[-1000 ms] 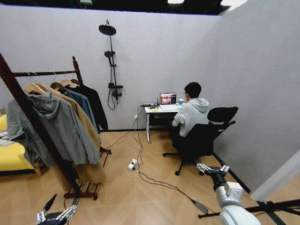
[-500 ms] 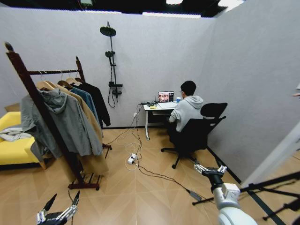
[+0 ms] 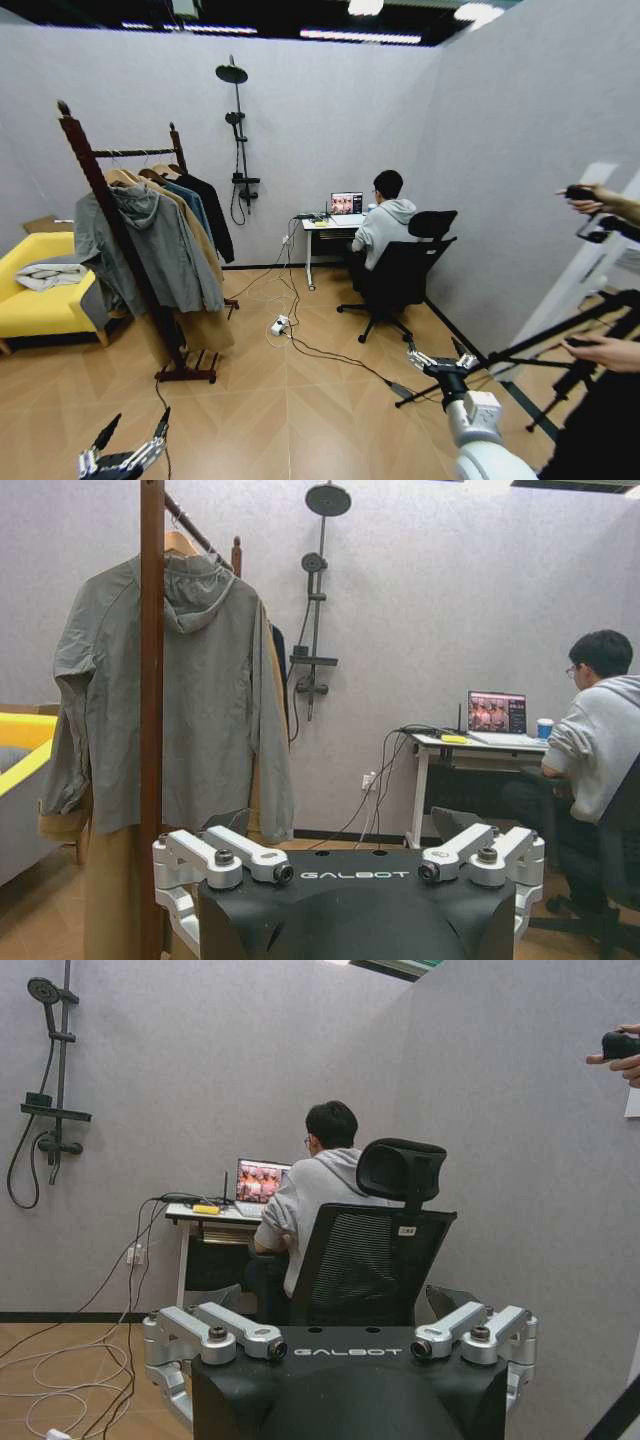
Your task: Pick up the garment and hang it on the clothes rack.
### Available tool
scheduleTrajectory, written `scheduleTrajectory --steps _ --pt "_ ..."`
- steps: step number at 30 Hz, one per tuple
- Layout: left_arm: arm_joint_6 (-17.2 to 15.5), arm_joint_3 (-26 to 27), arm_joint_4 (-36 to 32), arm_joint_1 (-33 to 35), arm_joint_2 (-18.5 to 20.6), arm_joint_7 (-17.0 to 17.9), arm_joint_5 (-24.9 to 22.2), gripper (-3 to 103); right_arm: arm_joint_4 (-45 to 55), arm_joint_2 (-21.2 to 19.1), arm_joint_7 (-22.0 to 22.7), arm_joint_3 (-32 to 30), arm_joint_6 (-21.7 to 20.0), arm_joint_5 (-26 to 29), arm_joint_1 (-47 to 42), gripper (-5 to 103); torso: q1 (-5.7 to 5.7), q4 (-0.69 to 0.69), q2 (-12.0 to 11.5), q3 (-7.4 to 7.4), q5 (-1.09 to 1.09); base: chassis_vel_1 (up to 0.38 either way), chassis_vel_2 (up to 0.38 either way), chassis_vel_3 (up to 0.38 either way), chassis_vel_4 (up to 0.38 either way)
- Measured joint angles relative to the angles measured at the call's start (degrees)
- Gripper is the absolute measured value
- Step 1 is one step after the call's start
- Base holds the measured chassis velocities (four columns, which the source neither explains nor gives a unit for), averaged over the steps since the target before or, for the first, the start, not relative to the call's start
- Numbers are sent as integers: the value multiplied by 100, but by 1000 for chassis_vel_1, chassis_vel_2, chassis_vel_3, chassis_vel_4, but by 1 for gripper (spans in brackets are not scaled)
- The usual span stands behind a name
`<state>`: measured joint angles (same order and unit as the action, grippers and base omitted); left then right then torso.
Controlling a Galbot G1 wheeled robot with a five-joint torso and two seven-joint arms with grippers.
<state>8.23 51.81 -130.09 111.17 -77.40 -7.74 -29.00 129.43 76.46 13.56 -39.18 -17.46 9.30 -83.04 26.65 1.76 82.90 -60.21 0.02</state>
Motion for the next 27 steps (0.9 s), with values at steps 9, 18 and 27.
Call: scheduleTrajectory --steps 9,18,27 --pt "0 0 0 0 0 1 0 100 -93 -9 -206 -39 54 308 55 100 3 -2 -1 -1 -2 58 -69 -53 74" --pt "0 0 0 0 0 1 0 100 -213 -106 -1328 -307 188 1071 -91 100 4 -1 -2 -1 -2 -14 21 14 -16" --pt "0 0 0 0 0 1 0 100 -399 -197 -2448 -670 741 767 -262 100 1 -1 -1 -1 -1 0 0 0 0"
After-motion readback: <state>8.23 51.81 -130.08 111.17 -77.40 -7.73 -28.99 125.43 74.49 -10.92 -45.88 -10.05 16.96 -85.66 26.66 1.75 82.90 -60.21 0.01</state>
